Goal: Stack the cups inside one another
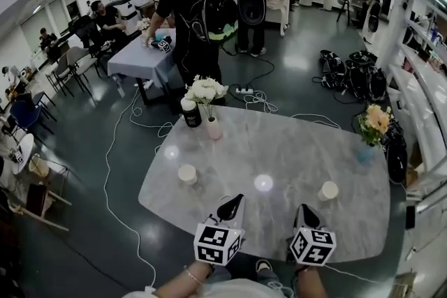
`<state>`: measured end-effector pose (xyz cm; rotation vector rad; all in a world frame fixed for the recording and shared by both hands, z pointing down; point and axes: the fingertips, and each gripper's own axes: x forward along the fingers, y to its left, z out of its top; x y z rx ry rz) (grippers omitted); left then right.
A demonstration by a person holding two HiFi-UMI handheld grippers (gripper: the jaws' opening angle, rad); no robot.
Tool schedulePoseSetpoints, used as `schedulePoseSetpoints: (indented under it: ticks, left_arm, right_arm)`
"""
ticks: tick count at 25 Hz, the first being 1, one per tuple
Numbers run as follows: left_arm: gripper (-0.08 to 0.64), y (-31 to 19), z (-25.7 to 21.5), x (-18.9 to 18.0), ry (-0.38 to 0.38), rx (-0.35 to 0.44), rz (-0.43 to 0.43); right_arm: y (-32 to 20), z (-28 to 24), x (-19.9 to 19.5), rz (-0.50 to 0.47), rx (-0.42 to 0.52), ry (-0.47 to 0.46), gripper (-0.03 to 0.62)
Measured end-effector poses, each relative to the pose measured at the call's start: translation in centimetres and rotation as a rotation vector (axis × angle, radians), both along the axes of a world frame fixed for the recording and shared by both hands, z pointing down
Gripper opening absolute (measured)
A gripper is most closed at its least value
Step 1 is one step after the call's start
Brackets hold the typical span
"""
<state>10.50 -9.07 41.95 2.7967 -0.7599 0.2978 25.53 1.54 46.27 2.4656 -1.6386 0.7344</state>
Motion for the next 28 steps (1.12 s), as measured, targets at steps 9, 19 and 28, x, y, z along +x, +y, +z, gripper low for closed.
schedulePoseSetpoints:
  ticks: [9, 19, 28]
  left_arm:
    - [-0.003, 2.1, -0.1, 4.3, -0.002, 0.003, 0.219]
    - [-0.003, 6.9, 1.3, 9.8, -0.015, -0.040, 0.368]
    - [-0.003, 7.6, 1.3, 12.7, -0.013, -0.026, 0.366]
  right_arm:
    - [3.7, -0.3, 0.7, 0.188, -0.018, 0.045, 0.000]
    - [7.7, -0.7, 2.8, 0.282, 0.017, 0.053, 0.000]
    - [9.3, 0.1, 5.9, 0.292, 0.023, 0.027, 0.002]
